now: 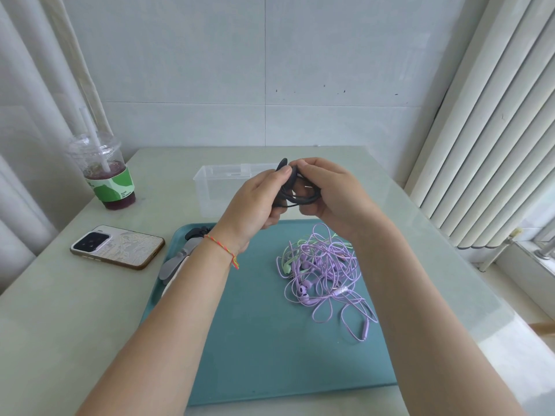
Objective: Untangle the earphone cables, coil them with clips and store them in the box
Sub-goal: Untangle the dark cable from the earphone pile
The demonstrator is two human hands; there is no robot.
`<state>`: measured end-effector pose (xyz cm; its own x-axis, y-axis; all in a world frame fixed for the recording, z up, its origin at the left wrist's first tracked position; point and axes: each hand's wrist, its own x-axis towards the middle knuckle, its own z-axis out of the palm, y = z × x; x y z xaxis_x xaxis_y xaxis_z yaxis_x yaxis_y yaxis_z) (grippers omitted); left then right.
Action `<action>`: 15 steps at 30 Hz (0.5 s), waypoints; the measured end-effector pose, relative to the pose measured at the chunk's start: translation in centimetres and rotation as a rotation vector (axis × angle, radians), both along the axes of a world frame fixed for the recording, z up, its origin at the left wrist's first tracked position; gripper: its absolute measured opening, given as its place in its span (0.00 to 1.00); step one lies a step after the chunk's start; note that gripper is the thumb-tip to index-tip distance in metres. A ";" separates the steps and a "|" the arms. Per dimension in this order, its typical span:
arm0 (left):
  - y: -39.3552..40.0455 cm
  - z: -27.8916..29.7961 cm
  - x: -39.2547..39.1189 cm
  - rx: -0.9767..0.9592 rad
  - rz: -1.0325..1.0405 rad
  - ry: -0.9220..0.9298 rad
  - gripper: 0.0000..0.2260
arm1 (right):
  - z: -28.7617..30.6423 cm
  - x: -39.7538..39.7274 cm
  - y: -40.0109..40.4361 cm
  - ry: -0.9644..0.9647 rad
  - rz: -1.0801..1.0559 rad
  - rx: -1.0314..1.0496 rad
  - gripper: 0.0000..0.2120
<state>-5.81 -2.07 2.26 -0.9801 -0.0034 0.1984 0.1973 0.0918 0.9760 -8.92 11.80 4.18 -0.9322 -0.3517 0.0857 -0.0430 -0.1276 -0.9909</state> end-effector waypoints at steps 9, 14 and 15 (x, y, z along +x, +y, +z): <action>1.0 -0.3 0.0 0.145 -0.045 -0.039 0.15 | -0.6 0.0 -1.0 0.029 -0.050 0.004 0.11; 0.5 -0.5 -0.1 0.497 -0.222 -0.160 0.13 | -0.6 0.0 -1.1 0.108 -0.157 0.133 0.10; 0.5 -0.5 -0.1 0.536 -0.250 -0.180 0.13 | -0.6 0.0 -1.1 0.131 -0.178 0.166 0.09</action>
